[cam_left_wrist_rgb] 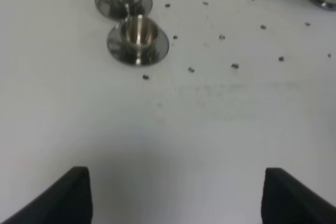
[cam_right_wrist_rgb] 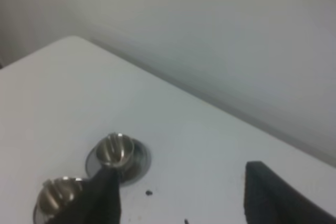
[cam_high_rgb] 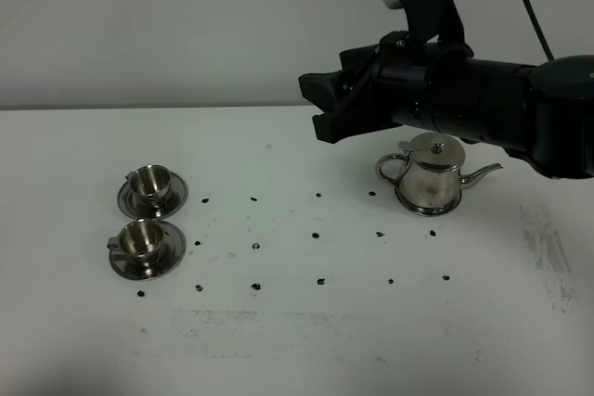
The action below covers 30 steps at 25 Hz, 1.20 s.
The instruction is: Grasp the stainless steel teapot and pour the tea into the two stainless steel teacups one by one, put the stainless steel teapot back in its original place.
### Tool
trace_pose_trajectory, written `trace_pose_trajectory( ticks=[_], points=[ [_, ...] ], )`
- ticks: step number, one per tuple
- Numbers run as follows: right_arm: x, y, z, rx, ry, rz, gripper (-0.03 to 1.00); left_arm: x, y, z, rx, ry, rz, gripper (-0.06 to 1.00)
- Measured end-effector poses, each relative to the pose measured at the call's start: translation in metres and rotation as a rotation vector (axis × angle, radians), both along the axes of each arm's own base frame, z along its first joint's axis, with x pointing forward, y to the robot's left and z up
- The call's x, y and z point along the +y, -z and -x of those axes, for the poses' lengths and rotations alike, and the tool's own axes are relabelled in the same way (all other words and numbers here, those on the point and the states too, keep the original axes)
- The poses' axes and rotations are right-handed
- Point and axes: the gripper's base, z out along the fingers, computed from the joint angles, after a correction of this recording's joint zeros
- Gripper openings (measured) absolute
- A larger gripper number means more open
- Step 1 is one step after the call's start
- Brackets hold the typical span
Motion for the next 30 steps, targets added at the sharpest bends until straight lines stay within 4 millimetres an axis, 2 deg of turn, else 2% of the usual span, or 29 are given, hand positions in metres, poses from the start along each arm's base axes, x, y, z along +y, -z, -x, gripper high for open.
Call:
trace_pose_trajectory(
  ticks=[4, 9, 18, 23, 30],
  points=[
    [0.0, 0.013, 0.004, 0.038, 0.002, 0.016, 0.51, 0.001, 0.021, 0.008, 0.006, -0.008, -0.012, 0.64],
    [-0.002, 0.023, 0.007, 0.082, 0.009, 0.014, 0.51, 0.001, 0.033, 0.02, 0.003, 0.0, -0.041, 0.64],
    [-0.005, 0.043, 0.014, 0.14, 0.009, 0.044, 0.51, 0.001, 0.035, 0.028, -0.04, 0.029, -0.052, 0.64],
    [-0.006, 0.043, 0.015, 0.14, 0.008, 0.044, 0.51, 0.001, 0.036, 0.032, -0.047, 0.1, -0.052, 0.64],
    [-0.007, 0.042, 0.015, 0.132, 0.016, 0.047, 0.51, 0.001, 0.036, 0.032, -0.045, 0.105, -0.052, 0.64]
  ],
)
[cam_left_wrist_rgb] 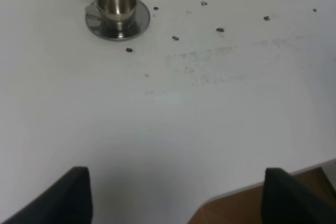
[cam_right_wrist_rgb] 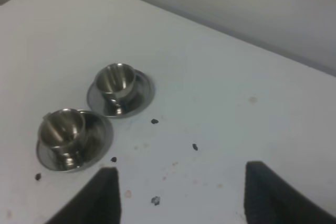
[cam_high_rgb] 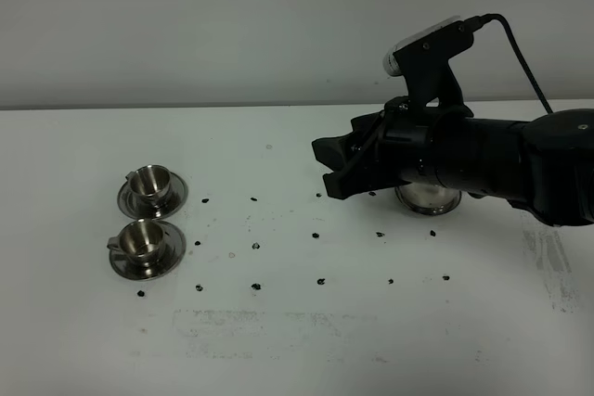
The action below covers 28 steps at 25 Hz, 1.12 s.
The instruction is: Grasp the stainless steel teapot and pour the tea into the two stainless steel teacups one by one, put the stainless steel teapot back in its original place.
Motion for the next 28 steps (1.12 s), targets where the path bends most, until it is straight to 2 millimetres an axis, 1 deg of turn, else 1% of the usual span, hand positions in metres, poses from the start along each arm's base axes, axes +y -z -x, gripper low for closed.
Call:
trace_pose_trajectory(
  ticks=[9, 12, 19, 28],
  points=[
    [-0.004, 0.0, -0.004, -0.036, 0.039, 0.044, 0.51, 0.0, 0.0, 0.0, 0.0, 0.0, 0.0, 0.64],
    [-0.003, 0.0, -0.01, -0.053, 0.054, 0.06, 0.51, 0.0, 0.0, 0.0, 0.0, 0.0, 0.0, 0.64],
    [0.009, 0.01, -0.042, -0.069, 0.079, 0.094, 0.51, 0.0, 0.0, 0.0, 0.0, 0.0, 0.0, 0.64],
    [0.034, 0.035, -0.09, -0.031, 0.114, 0.064, 0.51, 0.0, 0.0, 0.0, 0.0, 0.0, 0.0, 0.64]
  ],
)
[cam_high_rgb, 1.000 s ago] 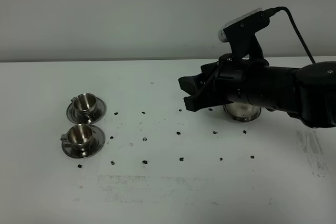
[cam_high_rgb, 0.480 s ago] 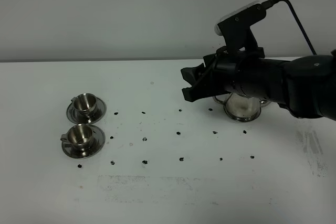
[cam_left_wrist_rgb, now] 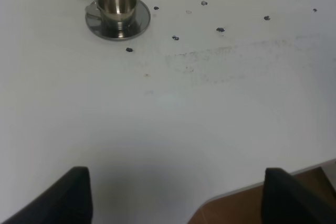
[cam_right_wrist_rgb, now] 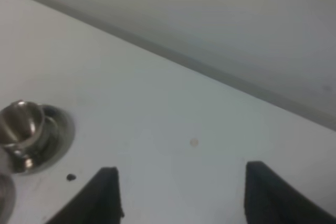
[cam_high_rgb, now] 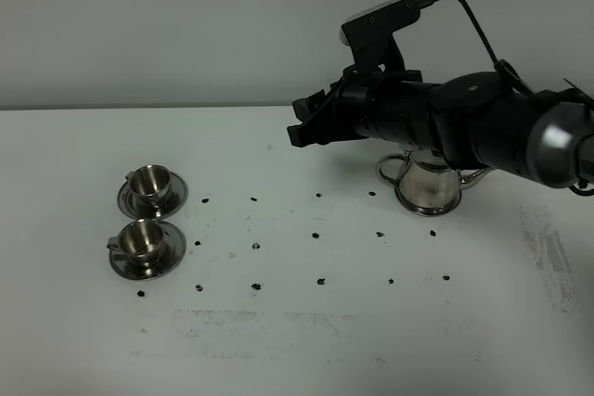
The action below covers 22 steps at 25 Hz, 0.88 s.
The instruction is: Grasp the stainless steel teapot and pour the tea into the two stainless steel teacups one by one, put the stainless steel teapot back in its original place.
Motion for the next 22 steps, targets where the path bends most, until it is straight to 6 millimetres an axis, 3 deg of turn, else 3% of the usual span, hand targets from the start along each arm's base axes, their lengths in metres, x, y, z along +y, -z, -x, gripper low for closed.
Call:
trace_pose_trajectory(
  ticks=[4, 8, 17, 22],
  points=[
    [0.006, 0.0, -0.01, 0.004, 0.007, -0.019, 0.51, 0.0, 0.0, 0.0, 0.0, 0.0, 0.0, 0.64],
    [0.005, -0.014, -0.018, -0.022, 0.047, -0.057, 0.51, 0.0, 0.0, 0.0, 0.0, 0.0, 0.0, 0.64],
    [-0.026, -0.008, -0.034, 0.06, 0.106, -0.125, 0.51, 0.0, 0.0, 0.0, 0.0, 0.0, 0.0, 0.64],
    [-0.026, -0.004, -0.031, 0.102, 0.035, -0.109, 0.51, 0.0, 0.0, 0.0, 0.0, 0.0, 0.0, 0.64]
  ],
)
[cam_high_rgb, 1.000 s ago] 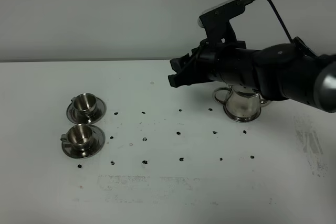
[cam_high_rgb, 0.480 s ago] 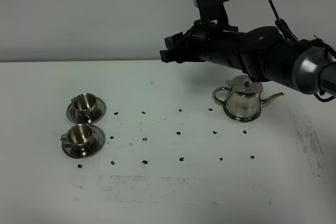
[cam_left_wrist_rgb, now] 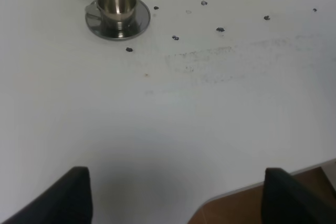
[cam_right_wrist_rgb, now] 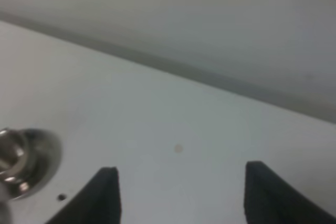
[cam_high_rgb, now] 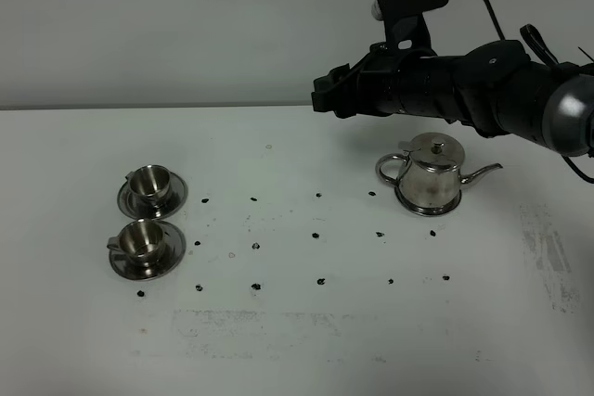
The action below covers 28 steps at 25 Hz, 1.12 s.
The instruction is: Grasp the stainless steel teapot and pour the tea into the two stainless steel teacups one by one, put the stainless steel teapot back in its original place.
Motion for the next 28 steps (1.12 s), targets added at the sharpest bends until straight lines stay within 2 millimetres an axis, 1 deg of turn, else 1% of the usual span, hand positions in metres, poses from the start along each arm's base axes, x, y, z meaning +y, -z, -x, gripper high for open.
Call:
trace_pose_trajectory(
  ticks=[3, 7, 9, 13, 19, 23, 26, 28],
  points=[
    [0.002, -0.008, 0.005, 0.022, -0.01, -0.04, 0.51, 0.0, 0.0, 0.0, 0.0, 0.0, 0.0, 0.64],
    [-0.002, -0.032, 0.01, -0.015, 0.025, -0.065, 0.51, 0.0, 0.0, 0.0, 0.0, 0.0, 0.0, 0.64],
    [-0.005, -0.04, 0.012, -0.011, 0.057, -0.085, 0.51, 0.0, 0.0, 0.0, 0.0, 0.0, 0.0, 0.64],
    [-0.008, -0.048, 0.011, 0.002, 0.095, -0.079, 0.51, 0.0, 0.0, 0.0, 0.0, -0.001, 0.001, 0.64],
    [-0.01, -0.062, 0.006, -0.045, 0.102, -0.006, 0.51, 0.0, 0.0, 0.0, 0.001, 0.0, 0.0, 0.64],
    [-0.004, -0.071, -0.005, -0.058, 0.075, -0.006, 0.51, 0.0, 0.0, 0.0, 0.001, 0.0, 0.0, 0.64],
    [0.004, -0.067, -0.018, -0.044, 0.043, 0.006, 0.51, 0.0, 0.0, 0.0, 0.001, 0.0, 0.0, 0.64],
    [0.009, -0.059, -0.028, -0.021, 0.031, 0.011, 0.51, 0.0, 0.0, 0.0, 0.001, 0.0, 0.0, 0.64]
  ],
)
